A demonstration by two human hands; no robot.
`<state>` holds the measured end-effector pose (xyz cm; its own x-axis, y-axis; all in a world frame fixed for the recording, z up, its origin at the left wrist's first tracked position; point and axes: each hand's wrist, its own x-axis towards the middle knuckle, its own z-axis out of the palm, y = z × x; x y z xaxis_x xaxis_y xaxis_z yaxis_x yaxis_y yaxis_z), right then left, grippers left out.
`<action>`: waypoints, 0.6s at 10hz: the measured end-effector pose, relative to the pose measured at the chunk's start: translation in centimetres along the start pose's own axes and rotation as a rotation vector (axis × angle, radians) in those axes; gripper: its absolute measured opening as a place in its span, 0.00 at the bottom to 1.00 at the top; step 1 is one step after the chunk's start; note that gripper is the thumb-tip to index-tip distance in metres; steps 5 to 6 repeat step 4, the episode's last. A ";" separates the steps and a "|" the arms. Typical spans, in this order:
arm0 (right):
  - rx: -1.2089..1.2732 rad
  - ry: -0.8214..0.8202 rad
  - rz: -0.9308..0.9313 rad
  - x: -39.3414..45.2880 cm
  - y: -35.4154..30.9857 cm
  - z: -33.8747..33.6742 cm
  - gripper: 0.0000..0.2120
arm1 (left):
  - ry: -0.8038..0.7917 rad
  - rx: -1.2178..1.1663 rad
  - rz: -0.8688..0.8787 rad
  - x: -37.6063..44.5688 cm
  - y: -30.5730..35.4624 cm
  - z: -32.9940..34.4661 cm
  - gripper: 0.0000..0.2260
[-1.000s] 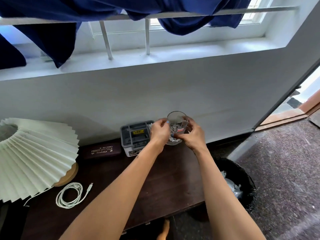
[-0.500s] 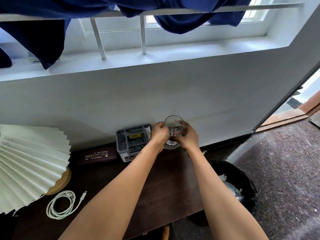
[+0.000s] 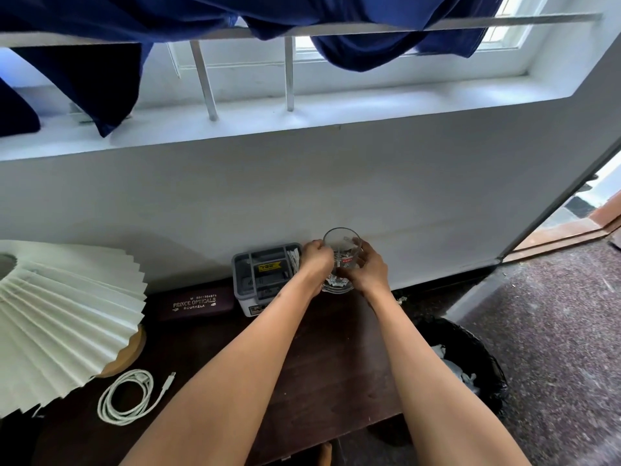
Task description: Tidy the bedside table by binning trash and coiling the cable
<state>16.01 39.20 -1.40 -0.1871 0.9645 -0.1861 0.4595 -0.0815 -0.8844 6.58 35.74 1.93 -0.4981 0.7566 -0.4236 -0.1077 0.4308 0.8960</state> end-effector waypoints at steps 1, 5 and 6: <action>-0.037 0.008 0.009 -0.2 -0.4 -0.2 0.38 | 0.009 0.049 -0.002 -0.9 0.2 -0.4 0.19; -0.109 0.122 -0.024 -7.1 -0.8 -0.3 0.22 | 0.229 0.193 0.213 -8.8 -2.3 -5.0 0.17; -0.109 0.122 -0.024 -7.1 -0.8 -0.3 0.22 | 0.229 0.193 0.213 -8.8 -2.3 -5.0 0.17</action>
